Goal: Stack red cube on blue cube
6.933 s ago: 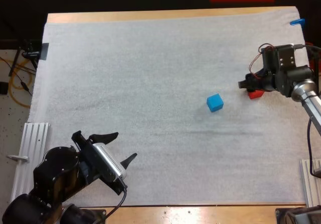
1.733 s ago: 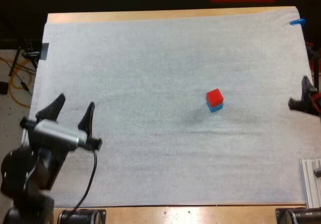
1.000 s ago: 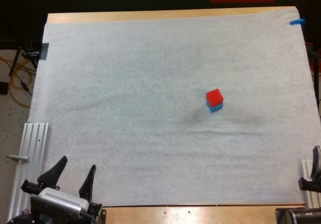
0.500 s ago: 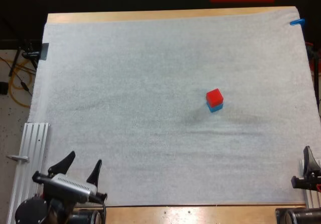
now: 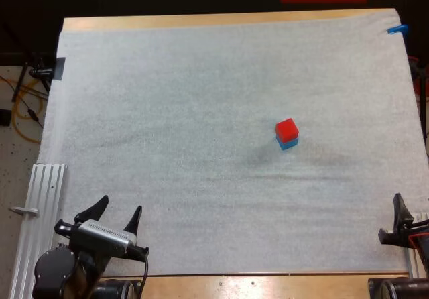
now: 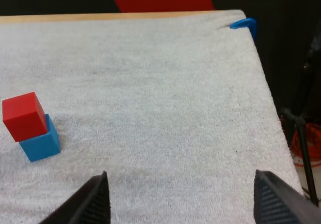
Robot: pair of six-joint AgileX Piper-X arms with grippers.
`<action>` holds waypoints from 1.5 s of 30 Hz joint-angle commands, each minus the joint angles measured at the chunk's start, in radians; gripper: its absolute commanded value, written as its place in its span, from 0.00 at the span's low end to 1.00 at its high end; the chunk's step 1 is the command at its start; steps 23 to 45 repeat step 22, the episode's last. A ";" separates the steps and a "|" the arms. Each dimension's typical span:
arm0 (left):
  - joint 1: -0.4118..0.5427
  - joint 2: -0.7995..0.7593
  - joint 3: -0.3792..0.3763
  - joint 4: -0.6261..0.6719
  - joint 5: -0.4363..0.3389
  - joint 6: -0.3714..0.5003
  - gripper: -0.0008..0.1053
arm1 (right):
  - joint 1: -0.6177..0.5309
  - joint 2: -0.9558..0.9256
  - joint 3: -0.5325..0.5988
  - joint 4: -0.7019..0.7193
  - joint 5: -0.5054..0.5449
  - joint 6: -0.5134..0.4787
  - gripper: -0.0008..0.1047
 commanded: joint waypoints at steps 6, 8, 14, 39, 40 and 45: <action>-0.001 -0.137 -0.004 -0.014 -0.004 0.000 0.60 | -0.002 -0.039 -0.004 -0.012 -0.005 0.006 0.57; -0.001 -0.137 -0.004 -0.014 -0.004 0.000 0.60 | -0.002 -0.039 -0.004 -0.012 -0.005 0.005 0.57; -0.001 -0.137 -0.004 -0.014 -0.004 0.000 0.60 | -0.002 -0.039 -0.004 -0.012 -0.005 0.005 0.57; -0.001 -0.137 -0.004 -0.014 -0.004 0.000 0.60 | -0.002 -0.039 -0.004 -0.012 -0.005 0.005 0.57; -0.001 -0.137 -0.004 -0.014 -0.004 0.000 0.60 | -0.002 -0.039 -0.004 -0.012 -0.005 0.005 0.57; -0.001 -0.137 -0.004 -0.014 -0.004 0.000 0.60 | -0.002 -0.039 -0.004 -0.012 -0.005 0.005 0.57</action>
